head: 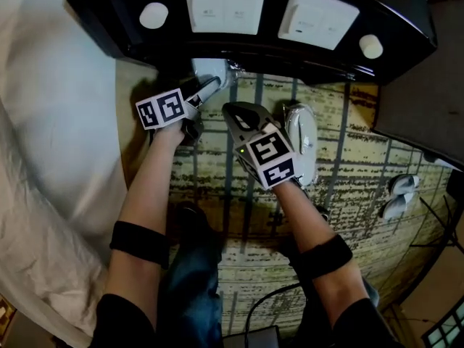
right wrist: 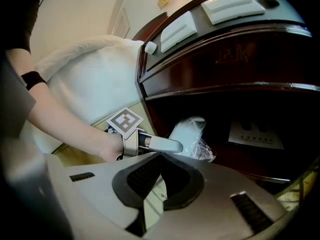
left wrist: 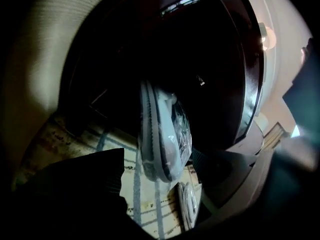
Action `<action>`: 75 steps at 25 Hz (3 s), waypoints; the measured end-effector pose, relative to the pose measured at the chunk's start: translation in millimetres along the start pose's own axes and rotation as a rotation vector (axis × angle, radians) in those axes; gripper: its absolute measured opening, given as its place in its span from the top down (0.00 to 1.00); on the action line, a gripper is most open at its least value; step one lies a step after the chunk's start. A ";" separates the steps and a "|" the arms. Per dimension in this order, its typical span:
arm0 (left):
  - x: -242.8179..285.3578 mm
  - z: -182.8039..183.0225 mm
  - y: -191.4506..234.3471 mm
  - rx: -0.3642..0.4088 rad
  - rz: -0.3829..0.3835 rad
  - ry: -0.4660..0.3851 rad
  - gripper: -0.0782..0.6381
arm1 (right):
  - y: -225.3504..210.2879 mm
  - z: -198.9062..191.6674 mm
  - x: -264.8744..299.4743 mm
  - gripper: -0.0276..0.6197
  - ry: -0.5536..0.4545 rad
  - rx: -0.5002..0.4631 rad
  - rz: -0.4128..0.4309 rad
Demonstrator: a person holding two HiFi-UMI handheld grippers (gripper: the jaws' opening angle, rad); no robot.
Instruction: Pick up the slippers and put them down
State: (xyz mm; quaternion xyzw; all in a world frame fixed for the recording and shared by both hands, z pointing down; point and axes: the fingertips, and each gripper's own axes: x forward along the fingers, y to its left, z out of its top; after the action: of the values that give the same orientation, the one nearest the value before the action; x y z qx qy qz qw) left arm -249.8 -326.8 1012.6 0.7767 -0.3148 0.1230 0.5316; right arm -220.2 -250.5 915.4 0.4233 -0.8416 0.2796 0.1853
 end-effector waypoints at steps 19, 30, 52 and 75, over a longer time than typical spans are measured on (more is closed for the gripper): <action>-11.2 -17.8 -33.9 -0.021 -0.188 -0.021 0.73 | -9.6 -17.0 -17.7 0.95 0.007 0.047 0.003; -88.7 -113.4 -102.6 -0.093 -0.218 0.046 0.73 | 38.2 -12.2 -89.8 0.95 0.065 0.059 0.047; -66.3 -270.5 -63.1 -0.223 -0.142 0.198 0.73 | -1.9 -117.1 -131.2 0.95 0.141 0.112 -0.025; -172.8 -217.4 -188.8 -0.024 0.216 0.307 0.26 | 25.7 2.7 -270.4 0.95 0.171 0.158 -0.098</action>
State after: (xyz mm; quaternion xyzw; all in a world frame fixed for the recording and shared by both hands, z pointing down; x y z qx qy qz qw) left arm -234.8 -23.9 868.3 0.7040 -0.3132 0.2926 0.5663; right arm -86.5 -75.0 757.0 0.4518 -0.7764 0.3707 0.2361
